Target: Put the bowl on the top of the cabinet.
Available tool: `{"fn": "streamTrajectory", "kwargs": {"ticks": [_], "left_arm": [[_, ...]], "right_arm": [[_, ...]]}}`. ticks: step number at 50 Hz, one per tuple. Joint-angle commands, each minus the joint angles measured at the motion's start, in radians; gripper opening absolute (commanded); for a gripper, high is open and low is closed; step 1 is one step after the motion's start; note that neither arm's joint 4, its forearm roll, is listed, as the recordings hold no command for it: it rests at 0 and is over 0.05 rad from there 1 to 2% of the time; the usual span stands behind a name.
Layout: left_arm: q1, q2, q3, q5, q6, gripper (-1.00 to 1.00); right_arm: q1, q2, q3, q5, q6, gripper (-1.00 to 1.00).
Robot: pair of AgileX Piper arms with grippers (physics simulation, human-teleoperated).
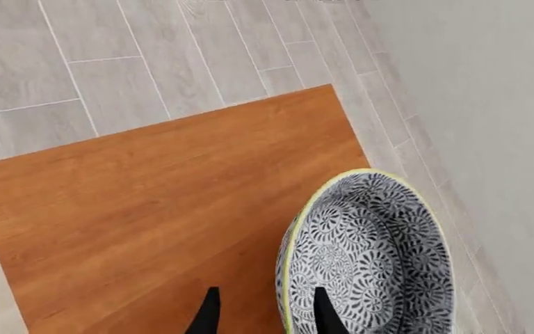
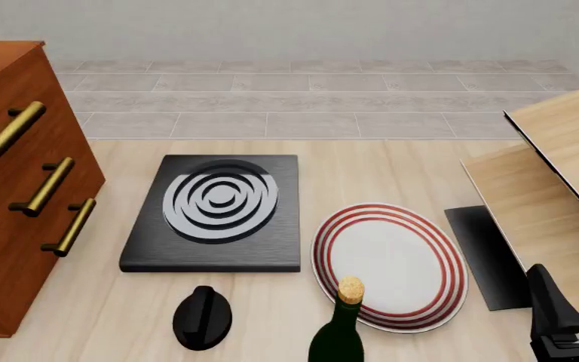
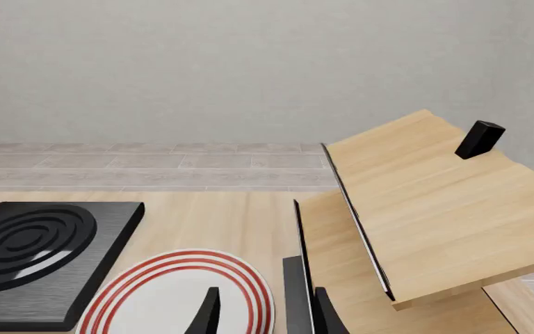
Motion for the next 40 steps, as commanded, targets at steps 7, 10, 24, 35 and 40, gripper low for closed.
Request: {"fn": "streamTrajectory", "kwargs": {"ticks": [7,10,24,35,40], "left_arm": [[-0.047,-0.046,-0.078,0.053,-0.017,1.0],[-0.057,-0.062,-0.098,0.069,-0.021,1.0],[-0.083,-0.123,-0.124,0.136,-0.009,1.0],[-0.077,-0.167,-0.11,0.163,-0.001,1.0],[-0.088,-0.222,-0.03,0.141,-0.005,1.0]], "right_arm": [[0.0,-0.003,-0.001,0.004,0.0,1.0],[0.0,-0.003,-0.001,0.004,0.0,1.0],[0.0,-0.003,-0.001,0.004,0.0,1.0],[0.0,-0.003,-0.001,0.004,0.0,1.0],[0.0,-0.003,-0.001,0.004,0.0,1.0]]}}
